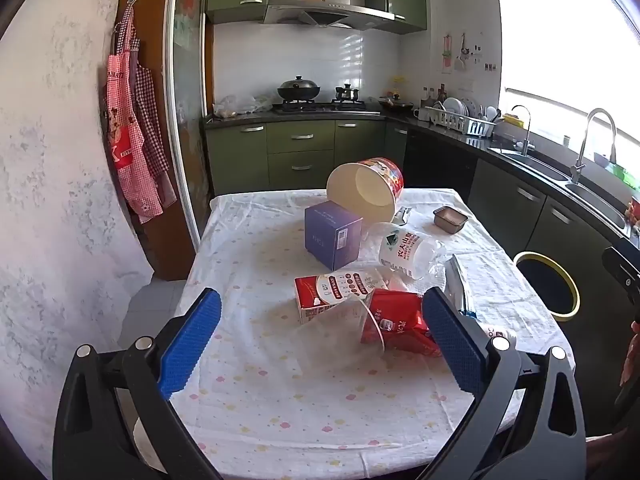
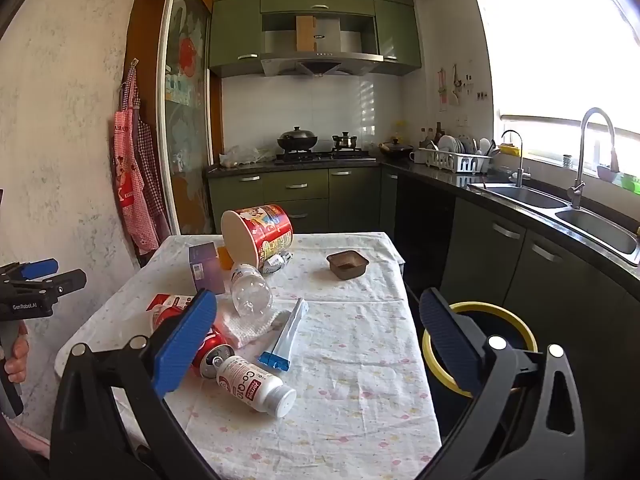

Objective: Collect trash

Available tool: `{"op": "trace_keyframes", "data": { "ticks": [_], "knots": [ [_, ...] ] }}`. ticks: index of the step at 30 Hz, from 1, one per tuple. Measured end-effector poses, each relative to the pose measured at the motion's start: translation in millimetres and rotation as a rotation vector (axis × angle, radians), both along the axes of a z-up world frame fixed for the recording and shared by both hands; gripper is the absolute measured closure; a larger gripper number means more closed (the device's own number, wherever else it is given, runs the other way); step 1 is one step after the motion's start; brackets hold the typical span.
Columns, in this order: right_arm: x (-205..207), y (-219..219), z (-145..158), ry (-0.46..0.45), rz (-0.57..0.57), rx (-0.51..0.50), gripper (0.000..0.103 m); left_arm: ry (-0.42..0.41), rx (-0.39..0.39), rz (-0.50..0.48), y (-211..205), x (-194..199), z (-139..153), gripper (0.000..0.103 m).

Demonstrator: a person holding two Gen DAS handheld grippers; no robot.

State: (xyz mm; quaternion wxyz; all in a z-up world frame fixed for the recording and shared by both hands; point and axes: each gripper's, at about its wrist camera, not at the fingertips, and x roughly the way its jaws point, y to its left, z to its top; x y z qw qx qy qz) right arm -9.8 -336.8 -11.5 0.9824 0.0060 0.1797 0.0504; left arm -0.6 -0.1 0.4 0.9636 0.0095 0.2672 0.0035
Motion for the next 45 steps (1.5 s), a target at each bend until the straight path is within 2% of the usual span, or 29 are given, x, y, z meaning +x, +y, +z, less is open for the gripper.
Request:
{"op": "trace_keyframes", "data": {
  "ticks": [3, 9, 11, 24, 45],
  "knots": [
    [0, -1, 1, -0.007, -0.003, 0.003, 0.006, 0.001, 0.018, 0.008, -9, 0, 1, 0.004],
    [1, 1, -1, -0.002, 0.006, -0.004, 0.006, -0.001, 0.006, -0.010, -18, -4, 2, 0.004],
    [1, 1, -1, -0.003, 0.004, -0.003, 0.006, -0.002, -0.027, -0.012, 4, -3, 5, 0.004],
    [2, -2, 1, 0.001, 0.004, -0.002, 0.006, 0.002, -0.031, -0.016, 3, -4, 7, 0.004],
    [8, 3, -15, 0.014, 0.002, -0.001, 0.006, 0.019, -0.040, -0.028, 2, 0, -1, 0.004]
  ]
}}
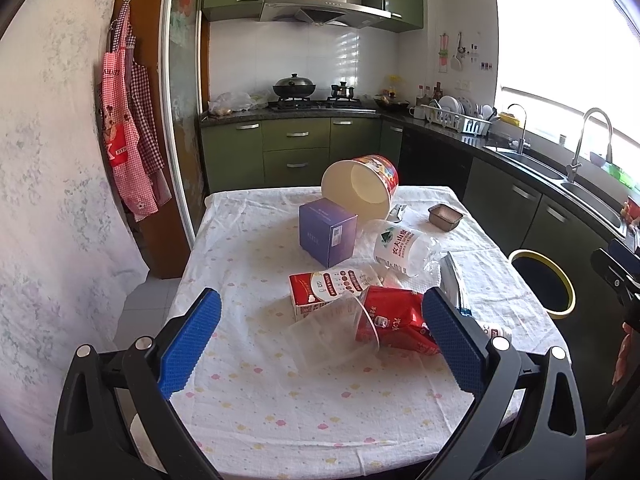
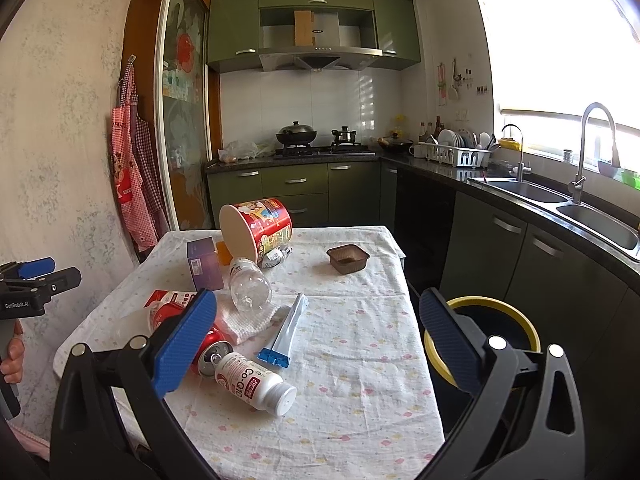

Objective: Collect trash

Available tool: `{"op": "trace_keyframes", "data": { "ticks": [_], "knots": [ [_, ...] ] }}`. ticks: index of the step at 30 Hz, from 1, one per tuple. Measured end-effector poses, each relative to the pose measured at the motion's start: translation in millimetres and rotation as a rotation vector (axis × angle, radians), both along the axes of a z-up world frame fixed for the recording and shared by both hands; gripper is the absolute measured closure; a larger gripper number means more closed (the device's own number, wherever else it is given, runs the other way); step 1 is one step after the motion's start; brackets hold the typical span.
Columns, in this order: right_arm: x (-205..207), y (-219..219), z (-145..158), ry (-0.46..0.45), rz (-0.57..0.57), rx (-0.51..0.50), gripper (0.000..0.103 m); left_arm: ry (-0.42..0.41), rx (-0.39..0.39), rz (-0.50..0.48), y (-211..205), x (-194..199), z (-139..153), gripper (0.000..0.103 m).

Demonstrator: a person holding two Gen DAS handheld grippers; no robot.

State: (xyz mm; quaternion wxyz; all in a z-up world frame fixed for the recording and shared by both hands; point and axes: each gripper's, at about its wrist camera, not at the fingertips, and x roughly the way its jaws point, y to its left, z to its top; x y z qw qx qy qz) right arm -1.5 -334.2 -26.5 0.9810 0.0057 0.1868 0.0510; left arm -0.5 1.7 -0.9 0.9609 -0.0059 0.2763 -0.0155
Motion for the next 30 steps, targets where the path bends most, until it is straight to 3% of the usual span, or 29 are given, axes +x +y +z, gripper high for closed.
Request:
{"op": "trace_keyframes", "data": {
  "ticks": [30],
  "knots": [
    [1.4, 0.2, -2.6, 0.004, -0.001, -0.001, 0.006, 0.013, 0.013, -0.009, -4.0, 1.6, -4.0, 0.004]
  ]
}}
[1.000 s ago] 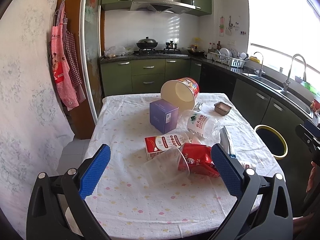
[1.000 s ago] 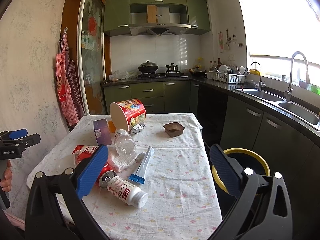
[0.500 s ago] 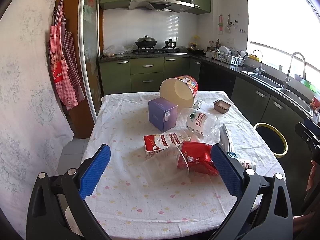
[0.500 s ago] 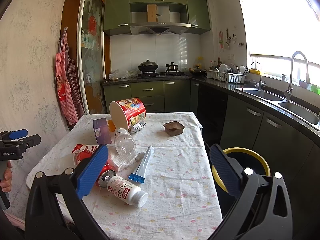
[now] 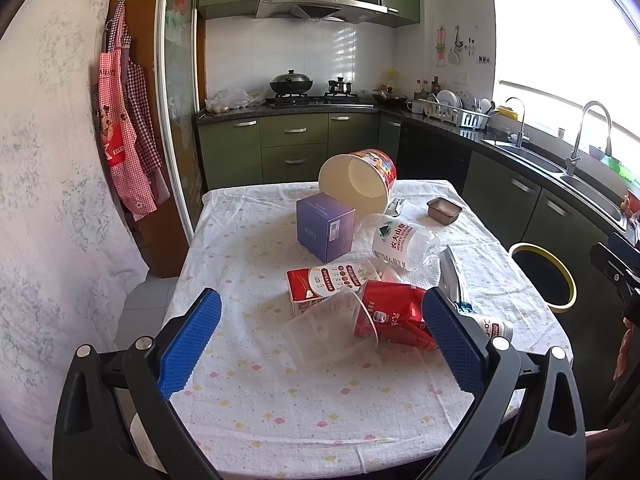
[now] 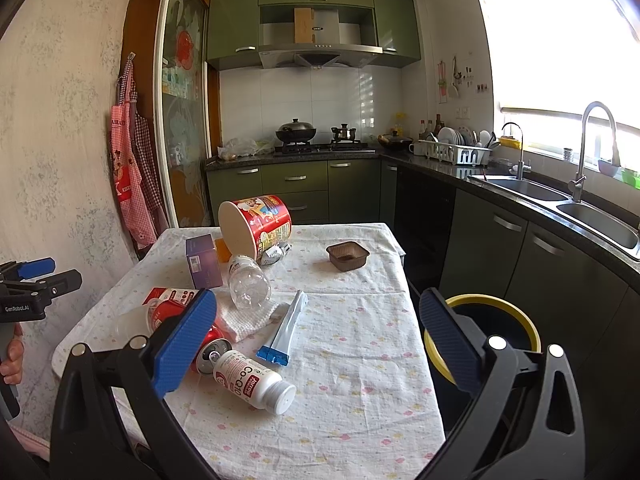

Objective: Collect trash

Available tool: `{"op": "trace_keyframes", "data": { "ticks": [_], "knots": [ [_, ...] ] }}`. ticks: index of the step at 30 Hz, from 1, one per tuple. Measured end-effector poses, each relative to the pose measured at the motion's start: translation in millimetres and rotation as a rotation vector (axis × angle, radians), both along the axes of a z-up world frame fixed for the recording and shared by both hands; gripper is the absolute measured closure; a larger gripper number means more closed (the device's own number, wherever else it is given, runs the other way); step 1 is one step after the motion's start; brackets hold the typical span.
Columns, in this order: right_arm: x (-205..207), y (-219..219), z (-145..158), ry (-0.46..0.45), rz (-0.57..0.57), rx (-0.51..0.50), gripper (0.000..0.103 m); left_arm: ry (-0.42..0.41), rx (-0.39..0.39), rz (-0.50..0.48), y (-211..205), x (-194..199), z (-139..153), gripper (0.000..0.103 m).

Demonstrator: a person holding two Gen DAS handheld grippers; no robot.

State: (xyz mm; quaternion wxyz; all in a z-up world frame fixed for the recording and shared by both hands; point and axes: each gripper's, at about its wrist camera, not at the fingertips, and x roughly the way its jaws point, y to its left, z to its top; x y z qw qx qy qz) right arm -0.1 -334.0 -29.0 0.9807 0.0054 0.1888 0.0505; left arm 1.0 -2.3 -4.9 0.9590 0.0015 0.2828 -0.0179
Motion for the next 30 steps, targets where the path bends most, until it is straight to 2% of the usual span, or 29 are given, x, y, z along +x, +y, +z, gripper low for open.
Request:
{"op": "trace_keyframes", "data": {
  "ticks": [16, 23, 30],
  "knots": [
    [0, -1, -7, 0.005, -0.001, 0.002, 0.006, 0.004, 0.002, 0.000, -1, 1, -1, 0.004],
    [2, -2, -14, 0.015, -0.003, 0.002, 0.006, 0.032, -0.001, 0.034, 3, 9, -8, 0.004],
    [19, 8, -10, 0.023, 0.023, -0.053, 0.006, 0.041, 0.007, 0.029, 7, 27, -10, 0.004]
  ]
}}
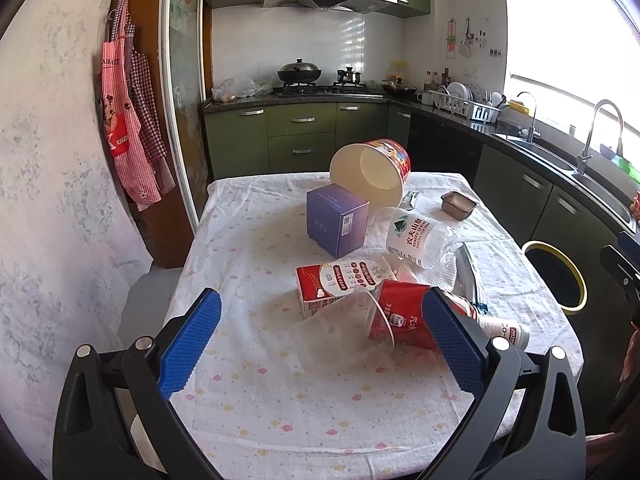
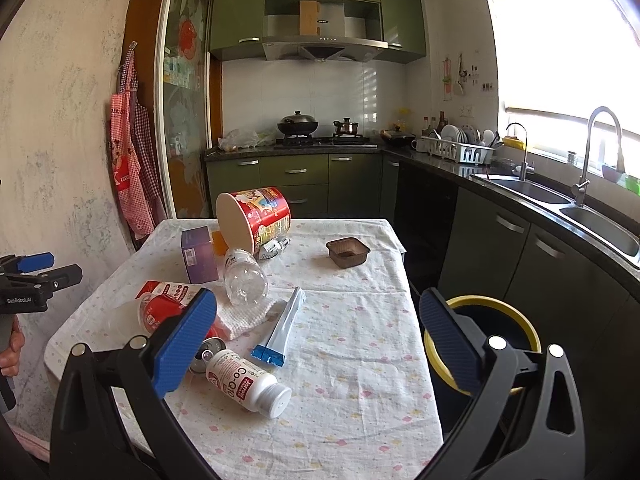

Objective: Collect trash
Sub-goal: 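Grasp the red-and-white paper bucket rim with the right gripper and lift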

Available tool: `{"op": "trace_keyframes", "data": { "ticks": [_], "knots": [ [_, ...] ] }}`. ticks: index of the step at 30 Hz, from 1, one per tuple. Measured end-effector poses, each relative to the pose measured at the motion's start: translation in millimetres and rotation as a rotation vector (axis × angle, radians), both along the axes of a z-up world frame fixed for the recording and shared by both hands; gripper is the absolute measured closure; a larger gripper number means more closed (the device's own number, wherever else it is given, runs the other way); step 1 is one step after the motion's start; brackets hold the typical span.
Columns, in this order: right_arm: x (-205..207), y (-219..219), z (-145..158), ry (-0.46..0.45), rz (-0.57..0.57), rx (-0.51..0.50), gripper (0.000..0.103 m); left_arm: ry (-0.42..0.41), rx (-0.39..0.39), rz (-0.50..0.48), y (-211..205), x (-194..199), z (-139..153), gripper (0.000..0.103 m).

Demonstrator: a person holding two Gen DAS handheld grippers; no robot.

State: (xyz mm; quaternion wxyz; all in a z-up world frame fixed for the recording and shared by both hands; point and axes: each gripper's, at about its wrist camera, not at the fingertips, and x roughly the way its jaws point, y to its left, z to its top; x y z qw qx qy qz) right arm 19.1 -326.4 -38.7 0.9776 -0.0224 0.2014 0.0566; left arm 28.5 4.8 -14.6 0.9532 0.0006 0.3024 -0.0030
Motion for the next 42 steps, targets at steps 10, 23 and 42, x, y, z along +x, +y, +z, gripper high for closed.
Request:
{"op": "trace_keyframes", "data": {
  "ticks": [10, 23, 42],
  "knots": [
    [96, 55, 21, 0.061, 0.138, -0.162, 0.006, -0.004, 0.064, 0.032, 19, 78, -1, 0.004],
    [262, 154, -10, 0.140, 0.167, -0.477, 0.020, 0.014, 0.024, 0.049, 46, 183, -23, 0.004],
    [342, 214, -66, 0.042, -0.008, -0.873, 0.094, 0.036, -0.090, 0.006, 75, 226, -60, 0.004]
  ]
}}
